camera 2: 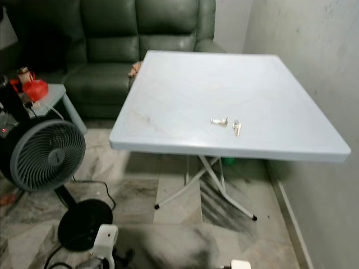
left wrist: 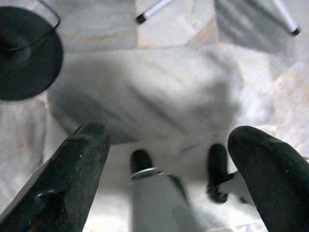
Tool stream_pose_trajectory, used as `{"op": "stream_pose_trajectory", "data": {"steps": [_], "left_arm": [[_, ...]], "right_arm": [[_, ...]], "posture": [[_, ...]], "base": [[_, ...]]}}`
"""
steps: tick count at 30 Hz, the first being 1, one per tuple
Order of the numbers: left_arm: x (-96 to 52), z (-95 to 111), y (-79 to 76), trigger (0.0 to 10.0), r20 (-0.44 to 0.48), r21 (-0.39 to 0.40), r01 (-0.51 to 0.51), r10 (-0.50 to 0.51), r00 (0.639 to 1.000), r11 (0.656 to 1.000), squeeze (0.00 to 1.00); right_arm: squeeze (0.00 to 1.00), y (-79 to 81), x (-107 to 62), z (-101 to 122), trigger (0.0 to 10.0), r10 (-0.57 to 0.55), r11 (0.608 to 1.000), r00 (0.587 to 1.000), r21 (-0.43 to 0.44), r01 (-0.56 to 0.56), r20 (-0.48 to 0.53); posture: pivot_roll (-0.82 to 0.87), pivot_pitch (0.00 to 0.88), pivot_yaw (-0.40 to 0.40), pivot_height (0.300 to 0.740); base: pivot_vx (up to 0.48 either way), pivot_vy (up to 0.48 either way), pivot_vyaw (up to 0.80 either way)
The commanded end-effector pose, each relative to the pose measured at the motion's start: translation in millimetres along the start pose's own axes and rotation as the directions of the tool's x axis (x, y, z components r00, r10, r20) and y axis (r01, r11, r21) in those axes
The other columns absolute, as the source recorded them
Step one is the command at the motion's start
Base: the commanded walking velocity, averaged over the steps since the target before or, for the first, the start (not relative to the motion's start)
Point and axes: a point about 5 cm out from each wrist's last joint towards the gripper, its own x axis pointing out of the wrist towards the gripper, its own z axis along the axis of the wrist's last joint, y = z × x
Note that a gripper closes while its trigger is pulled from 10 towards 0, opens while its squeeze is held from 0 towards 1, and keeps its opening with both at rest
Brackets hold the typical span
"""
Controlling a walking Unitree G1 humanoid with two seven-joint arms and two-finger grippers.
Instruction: Hang keys on a hook
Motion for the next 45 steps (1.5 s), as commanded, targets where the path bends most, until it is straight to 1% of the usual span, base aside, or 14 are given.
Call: {"op": "stream_pose_trajectory", "data": {"steps": [1, 6, 17, 20, 22, 23, 28, 30, 32, 33, 36, 40, 42, 45], "left_arm": [[0.4, 3.5, 1.0, 10.0, 0.014, 0.015, -0.015, 0.014, 1.0, 1.0, 0.0], [-0.1, 7.6, 4.7, 10.0, 0.043, 0.013, -0.024, 0.023, 0.999, 1.0, 0.0], [-0.8, 65.9, 12.1, 10.0, 0.306, -0.023, -0.006, 0.013, 0.952, 1.0, 0.0], [-3.5, 97.4, 11.8, 10.0, 0.422, -0.073, 0.031, 0.003, 0.906, 0.997, 0.0], [-7.6, 120.0, 8.5, 10.0, 0.509, -0.031, 0.043, -0.021, 0.86, 0.999, 0.0], [-7.6, 120.0, 8.5, 10.0, 0.509, -0.031, 0.043, -0.021, 0.86, 0.999, 0.0], [-18.8, 164.1, -0.8, 10.0, 0.653, 0.017, 0.084, -0.075, 0.754, 0.996, 0.0], [-25.0, 181.2, -5.9, 10.0, 0.703, 0.015, 0.16, -0.124, 0.7, 0.987, 0.0], [-27.4, 186.6, -7.3, 10.0, 0.719, 0.026, 0.167, -0.134, 0.682, 0.986, 0.0], [-38.0, 209.4, -14.3, 10.0, 0.775, 0.063, 0.172, -0.157, 0.613, 0.983, 0.0], [-41.1, 216.1, -16.1, 10.0, 0.787, 0.069, 0.177, -0.162, 0.595, 0.982, 0.0], [-59.8, 240.8, -21.1, 10.0, 0.848, 0.094, 0.202, -0.185, 0.497, 0.975, 0.0], [-65.6, 244.8, -19.6, 10.0, 0.864, 0.08, 0.224, -0.179, 0.47, 0.971, 0.0], [-69.9, 243.7, -17.7, 10.0, 0.872, 0.062, 0.244, -0.171, 0.458, 0.968, 0.0]], "right_arm": [[0.0, -3.0, -0.9, -2.2, 10.0, -0.012, 1.0, 1.0, 0.002, 0.012, -0.006], [0.0, -4.9, -0.2, 3.9, 10.0, -0.011, 1.0, 0.999, -0.006, 0.011, 0.031], [0.0, -16.6, 2.8, 61.6, 10.0, 0.007, 1.0, 0.95, -0.024, 0.0, 0.311], [0.0, -15.8, -0.1, 94.0, 10.0, 0.042, 0.999, 0.885, -0.045, -0.024, 0.463], [0.0, -12.7, -3.4, 115.5, 10.0, 0.065, 0.998, 0.83, -0.059, -0.039, 0.553], [0.0, -12.7, -3.4, 115.5, 10.0, 0.065, 0.998, 0.83, -0.059, -0.039, 0.553], [0.0, -0.8, -17.0, 162.9, 10.0, 0.118, 0.993, 0.671, -0.085, -0.082, 0.732], [0.0, 4.5, -24.6, 179.7, 10.0, 0.128, 0.991, 0.601, -0.08, -0.106, 0.789], [0.0, 6.5, -27.0, 185.0, 10.0, 0.132, 0.99, 0.579, -0.076, -0.119, 0.804], [0.0, 14.4, -38.3, 208.0, 10.0, 0.156, 0.986, 0.495, -0.104, -0.131, 0.855], [0.0, 16.8, -42.3, 215.3, 10.0, 0.163, 0.984, 0.469, -0.112, -0.136, 0.868], [0.0, 24.4, -65.5, 242.5, 10.0, 0.199, 0.977, 0.351, -0.158, -0.142, 0.915], [0.0, 26.1, -73.3, 247.9, 10.0, 0.209, 0.975, 0.319, -0.172, -0.143, 0.924], [0.0, 27.4, -78.6, 247.5, 10.0, 0.217, 0.973, 0.311, -0.177, -0.15, 0.925]], "posture": [[-0.03, 0.0, -0.004, 0.732], [-0.03, 0.0, -0.004, 0.732], [-0.03, 0.0, -0.004, 0.732], [-0.03, 0.0, -0.004, 0.732], [-0.03, 0.0, -0.002, 0.732], [-0.03, 0.0, -0.002, 0.732], [-0.03, 0.0, 0.0, 0.732], [-0.03, 0.0, 0.001, 0.732], [-0.03, 0.0, 0.001, 0.732], [-0.03, 0.0, 0.001, 0.732], [-0.03, 0.0, 0.001, 0.732], [-0.03, 0.0, 0.0, 0.732], [-0.03, 0.0, 0.001, 0.732], [-0.03, 0.0, 0.001, 0.732]], "base": [[0.0, 0.0, 0.0], [0.0, 0.0, 0.0], [0.0, 0.0, 0.0], [0.0, 0.0, 0.0], [0.0, 0.0, 0.0], [0.0, 0.0, 0.0], [0.0, 0.0, 0.0], [0.0, 0.0, 0.0], [0.0, 0.0, 0.0], [0.0, 0.0, 0.0], [0.0, 0.0, 0.0], [0.0, 0.0, 0.0], [0.0, 0.0, 0.0], [0.0, 0.0, 0.0]]}}
